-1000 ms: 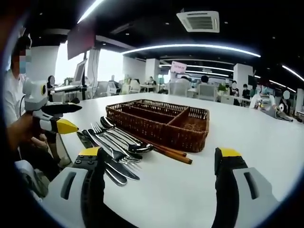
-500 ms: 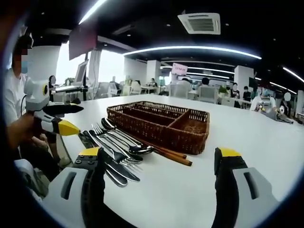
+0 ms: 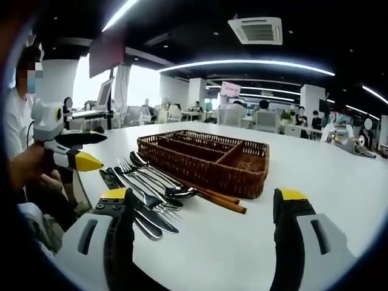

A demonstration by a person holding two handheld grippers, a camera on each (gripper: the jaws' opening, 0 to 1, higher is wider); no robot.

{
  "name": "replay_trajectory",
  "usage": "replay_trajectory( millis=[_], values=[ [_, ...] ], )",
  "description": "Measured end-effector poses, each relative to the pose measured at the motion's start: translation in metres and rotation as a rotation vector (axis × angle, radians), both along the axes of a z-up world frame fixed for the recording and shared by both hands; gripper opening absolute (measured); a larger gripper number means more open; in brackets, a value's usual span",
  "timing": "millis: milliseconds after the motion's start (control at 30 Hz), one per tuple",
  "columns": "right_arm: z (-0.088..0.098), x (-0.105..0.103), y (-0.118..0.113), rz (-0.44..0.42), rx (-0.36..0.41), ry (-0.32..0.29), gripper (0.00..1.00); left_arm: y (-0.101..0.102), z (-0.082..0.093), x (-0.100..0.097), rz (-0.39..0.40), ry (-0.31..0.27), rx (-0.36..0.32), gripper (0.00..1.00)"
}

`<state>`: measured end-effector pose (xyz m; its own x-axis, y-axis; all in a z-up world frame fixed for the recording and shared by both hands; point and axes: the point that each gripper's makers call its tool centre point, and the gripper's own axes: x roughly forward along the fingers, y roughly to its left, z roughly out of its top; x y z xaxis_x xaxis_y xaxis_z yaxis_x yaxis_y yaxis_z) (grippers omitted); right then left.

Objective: Arrange the knives, forks, and spoons in their matching storage slots by inserting each utensil handle-first until every utensil is classified and aligned in the correct compartment

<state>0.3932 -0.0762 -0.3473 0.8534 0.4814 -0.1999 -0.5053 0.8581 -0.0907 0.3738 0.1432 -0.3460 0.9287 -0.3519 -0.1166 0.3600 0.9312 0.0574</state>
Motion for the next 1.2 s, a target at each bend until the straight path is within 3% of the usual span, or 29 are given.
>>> replay_trajectory(
  millis=[900, 1200],
  values=[
    [0.0035, -0.0034, 0.0017, 0.02, -0.008, -0.022, 0.99, -0.006, 0.0002, -0.0002, -0.015, -0.001, 0.011, 0.85],
    [0.002, -0.001, 0.0009, 0.025, -0.005, -0.021, 0.81, -0.0029, 0.002, 0.0014, -0.004, -0.005, 0.008, 0.81]
  ],
)
